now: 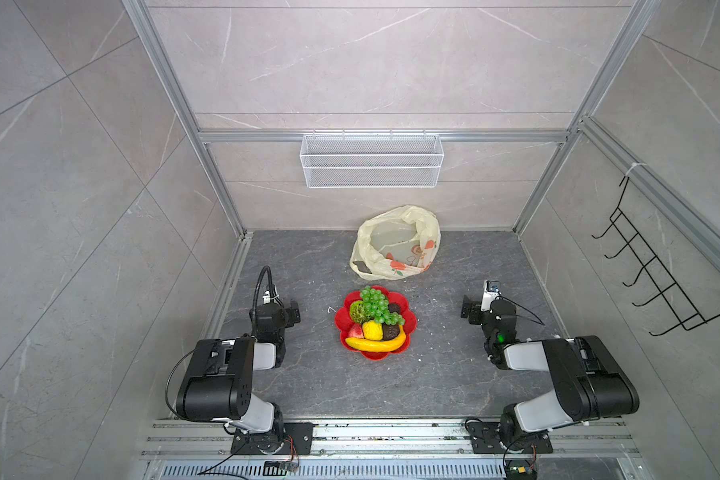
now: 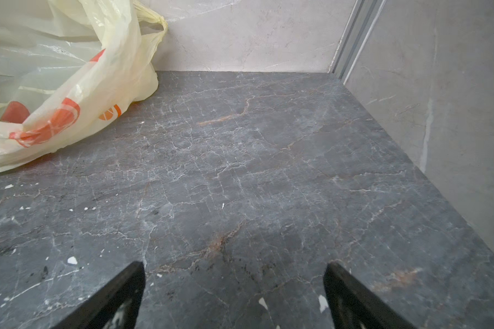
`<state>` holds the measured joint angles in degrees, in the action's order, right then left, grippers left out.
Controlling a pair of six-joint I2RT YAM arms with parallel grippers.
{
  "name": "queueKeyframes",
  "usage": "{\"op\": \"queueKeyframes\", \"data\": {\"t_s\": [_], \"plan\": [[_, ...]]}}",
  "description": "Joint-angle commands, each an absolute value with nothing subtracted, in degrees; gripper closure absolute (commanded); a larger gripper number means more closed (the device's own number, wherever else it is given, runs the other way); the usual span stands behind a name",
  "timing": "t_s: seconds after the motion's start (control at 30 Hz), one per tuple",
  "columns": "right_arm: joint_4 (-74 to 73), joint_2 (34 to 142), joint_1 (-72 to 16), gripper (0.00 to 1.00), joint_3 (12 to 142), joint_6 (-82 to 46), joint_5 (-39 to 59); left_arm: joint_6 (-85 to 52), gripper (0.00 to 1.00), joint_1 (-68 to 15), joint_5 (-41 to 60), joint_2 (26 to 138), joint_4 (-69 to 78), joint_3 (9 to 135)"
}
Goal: Take the fake fruits out of the plastic bag
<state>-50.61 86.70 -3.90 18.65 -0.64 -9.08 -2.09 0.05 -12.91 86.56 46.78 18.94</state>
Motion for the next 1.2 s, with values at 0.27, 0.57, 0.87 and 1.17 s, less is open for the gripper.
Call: {"op": "queueKeyframes", "data": {"t_s": [0.27, 0.57, 0.87, 1.17], "plan": [[-52.39, 86.48, -4.04, 0.00, 19.51, -3.47, -11.14, -1.18, 0.00, 0.38, -12.13, 86.04, 50.14, 20.03], [-52.38, 86.47, -4.05, 0.00, 19.51, -3.47, -11.07, -1.18, 0.00, 0.43, -12.13, 86.04, 50.12, 20.04], [-52.30, 86.56, -4.06, 0.00, 19.60, -3.47, -11.07, -1.16, 0.00, 0.42, -12.13, 86.07, 50.12, 20.04], [-52.20, 86.53, -4.09, 0.00, 19.69, -3.54, -11.16, -1.15, 0.00, 0.44, -12.13, 86.06, 50.14, 20.08]]}}
